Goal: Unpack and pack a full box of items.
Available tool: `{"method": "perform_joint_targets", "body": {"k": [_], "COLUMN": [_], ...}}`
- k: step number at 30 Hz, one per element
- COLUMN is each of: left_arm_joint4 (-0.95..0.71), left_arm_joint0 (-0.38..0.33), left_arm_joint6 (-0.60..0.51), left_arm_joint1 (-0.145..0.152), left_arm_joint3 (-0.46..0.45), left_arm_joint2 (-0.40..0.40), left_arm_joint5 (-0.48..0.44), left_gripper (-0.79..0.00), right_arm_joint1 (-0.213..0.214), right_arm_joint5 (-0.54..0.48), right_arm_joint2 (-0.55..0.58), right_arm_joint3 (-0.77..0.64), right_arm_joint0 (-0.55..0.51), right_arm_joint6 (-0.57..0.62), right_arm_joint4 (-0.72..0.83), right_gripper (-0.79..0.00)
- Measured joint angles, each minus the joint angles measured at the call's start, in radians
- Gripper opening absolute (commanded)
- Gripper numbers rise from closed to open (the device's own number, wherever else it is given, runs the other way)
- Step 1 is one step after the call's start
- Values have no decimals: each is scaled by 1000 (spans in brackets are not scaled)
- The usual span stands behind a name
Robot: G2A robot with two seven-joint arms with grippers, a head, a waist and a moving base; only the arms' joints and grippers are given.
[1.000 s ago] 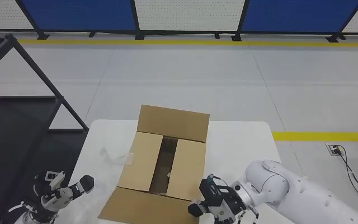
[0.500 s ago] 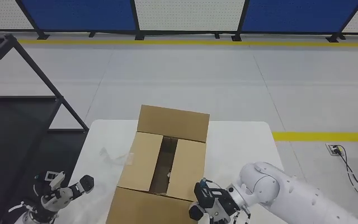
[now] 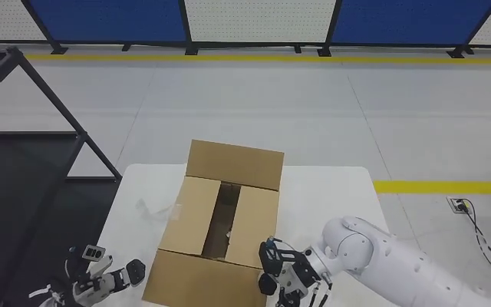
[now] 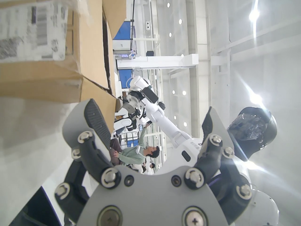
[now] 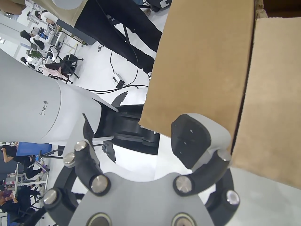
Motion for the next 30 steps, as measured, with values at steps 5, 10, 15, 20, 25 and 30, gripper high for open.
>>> {"method": "perform_joint_targets", "body": {"k": [5, 10, 15, 20, 25, 30], "left_arm_joint4": [33, 78, 106, 153, 189, 246], "left_arm_joint0": [11, 0, -15, -27, -32, -33], "left_arm_joint6": [-14, 1, 19, 57, 109, 185], "left_arm_joint1": [0, 0, -2, -6, -10, -16], "left_arm_joint3": [-9, -3, 11, 20, 26, 16], "left_arm_joint2": [6, 27, 54, 82, 105, 136], "left_arm_joint5": [-5, -5, -1, -32, -57, -97], "left_gripper": [0, 0, 0, 0, 0, 0], "right_arm_joint1": [-7, 6, 38, 74, 96, 109], "right_arm_joint5": [-13, -67, -95, -94, -94, -94], "right_arm_joint2": [0, 0, 13, 86, 150, 203], "right_arm_joint3": [19, 2, -59, -91, -127, -143], "right_arm_joint0": [8, 11, 17, -22, -71, -112], "right_arm_joint6": [-14, -67, -95, -95, -95, -95], "right_arm_joint4": [-11, -25, 29, 139, 163, 158], "right_gripper": [0, 0, 0, 0, 0, 0]}}
